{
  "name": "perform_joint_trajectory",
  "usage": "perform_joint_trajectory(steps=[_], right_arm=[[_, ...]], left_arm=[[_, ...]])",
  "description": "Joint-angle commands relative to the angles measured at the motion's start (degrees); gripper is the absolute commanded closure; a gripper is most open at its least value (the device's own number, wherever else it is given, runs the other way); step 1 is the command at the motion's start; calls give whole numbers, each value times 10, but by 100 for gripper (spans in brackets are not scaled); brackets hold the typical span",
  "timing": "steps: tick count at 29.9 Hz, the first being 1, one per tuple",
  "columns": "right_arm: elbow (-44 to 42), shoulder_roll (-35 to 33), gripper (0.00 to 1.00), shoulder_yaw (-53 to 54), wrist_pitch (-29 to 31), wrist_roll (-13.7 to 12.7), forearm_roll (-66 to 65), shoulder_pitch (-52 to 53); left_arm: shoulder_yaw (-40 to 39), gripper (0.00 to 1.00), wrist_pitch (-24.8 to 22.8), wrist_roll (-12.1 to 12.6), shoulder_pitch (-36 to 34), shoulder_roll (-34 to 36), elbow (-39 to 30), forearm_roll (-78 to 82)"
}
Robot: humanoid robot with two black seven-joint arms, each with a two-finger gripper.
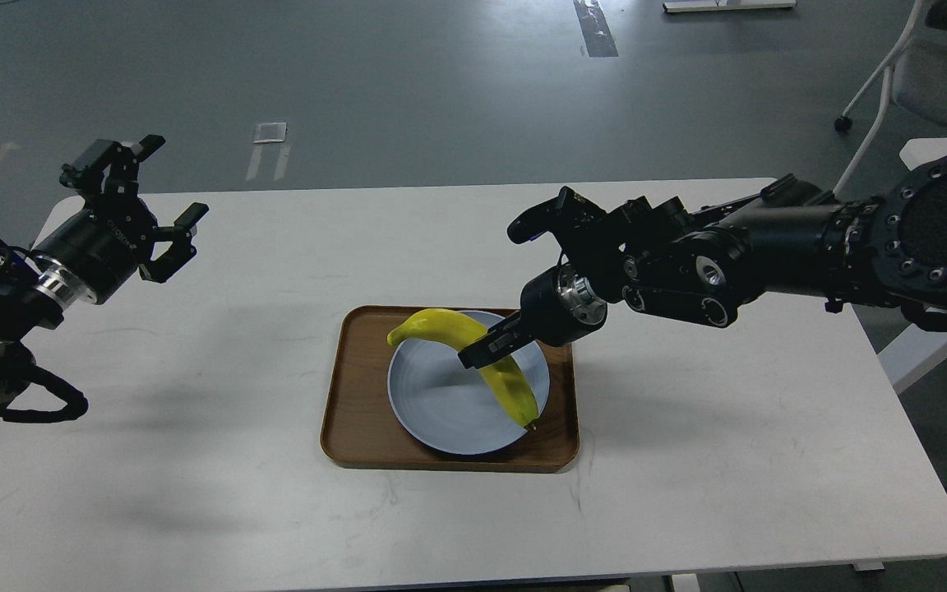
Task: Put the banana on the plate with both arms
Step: 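Lower the banana onto the plate, open the right gripper and withdraw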
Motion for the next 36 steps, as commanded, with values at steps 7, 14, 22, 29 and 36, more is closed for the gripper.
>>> perform_joint_trajectory(steps=[7,14,22,29,36], right_arm=[[-34,2,82,-18,-11,0,16,-26],[-34,2,37,-18,-17,0,59,-26],[-36,2,3,-17,-17,0,66,-25],[-45,-75,2,52,-18,0,122,-26],[-35,-233,2,286,-19,0,217,-168]], left_arm=[[0,2,0,0,0,1,-1,0],[0,2,0,0,0,2,-1,0],[-1,2,0,0,0,2,-1,0],[-1,2,0,0,0,6,-1,0],[-3,2,0,0,2,4,-4,0]])
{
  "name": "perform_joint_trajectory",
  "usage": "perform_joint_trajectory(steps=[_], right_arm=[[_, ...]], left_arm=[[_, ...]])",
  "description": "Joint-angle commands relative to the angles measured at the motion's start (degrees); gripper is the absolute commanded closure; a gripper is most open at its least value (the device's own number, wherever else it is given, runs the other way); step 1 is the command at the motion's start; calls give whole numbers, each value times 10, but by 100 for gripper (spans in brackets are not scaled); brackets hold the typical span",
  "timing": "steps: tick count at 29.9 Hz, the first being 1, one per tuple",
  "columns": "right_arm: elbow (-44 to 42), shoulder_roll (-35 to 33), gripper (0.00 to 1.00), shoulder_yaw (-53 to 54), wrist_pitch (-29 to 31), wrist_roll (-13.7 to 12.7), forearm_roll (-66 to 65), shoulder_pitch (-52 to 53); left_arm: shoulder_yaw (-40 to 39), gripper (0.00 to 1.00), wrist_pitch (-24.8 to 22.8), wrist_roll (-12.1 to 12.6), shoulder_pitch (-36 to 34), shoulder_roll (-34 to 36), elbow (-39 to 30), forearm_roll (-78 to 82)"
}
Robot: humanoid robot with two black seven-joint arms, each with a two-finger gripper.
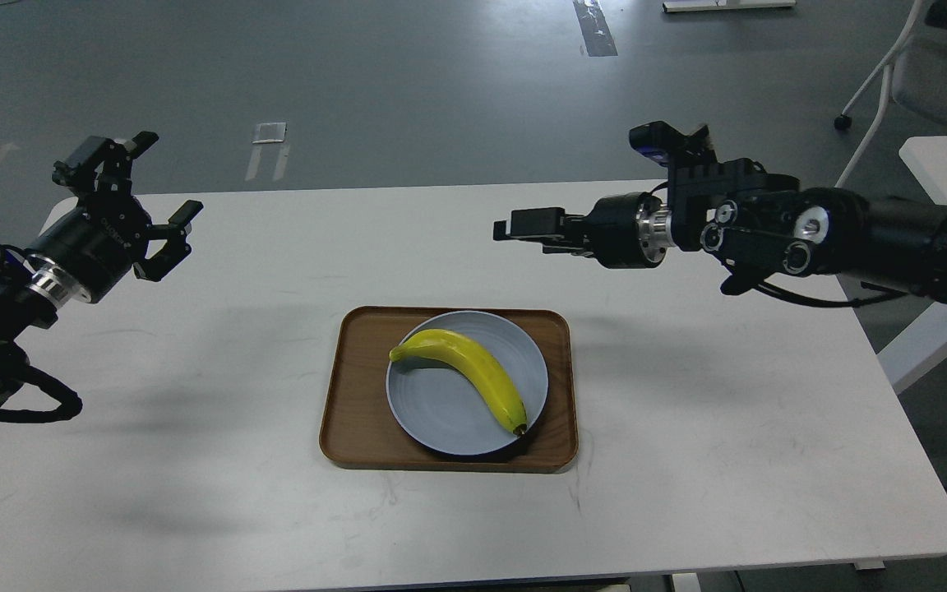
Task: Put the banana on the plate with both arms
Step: 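Lower the banana onto the plate, open the right gripper and withdraw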
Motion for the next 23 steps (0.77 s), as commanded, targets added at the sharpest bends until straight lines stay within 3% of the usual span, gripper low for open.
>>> perform_joint_trajectory(steps=[1,3,9,23], right_arm=[[5,-69,2,135,1,0,40,-94],[9,-101,2,246,2,0,55,-186],[9,-113,2,443,8,0,68,-341],[9,-106,2,509,26,0,143,-418]], left_arm=[[-2,2,0,0,1,-2,-4,0],[-2,2,0,0,0,-6,-4,0],[-5,2,0,0,0,-26,-3,-4],[-40,2,0,0,32,-79,5,-6]])
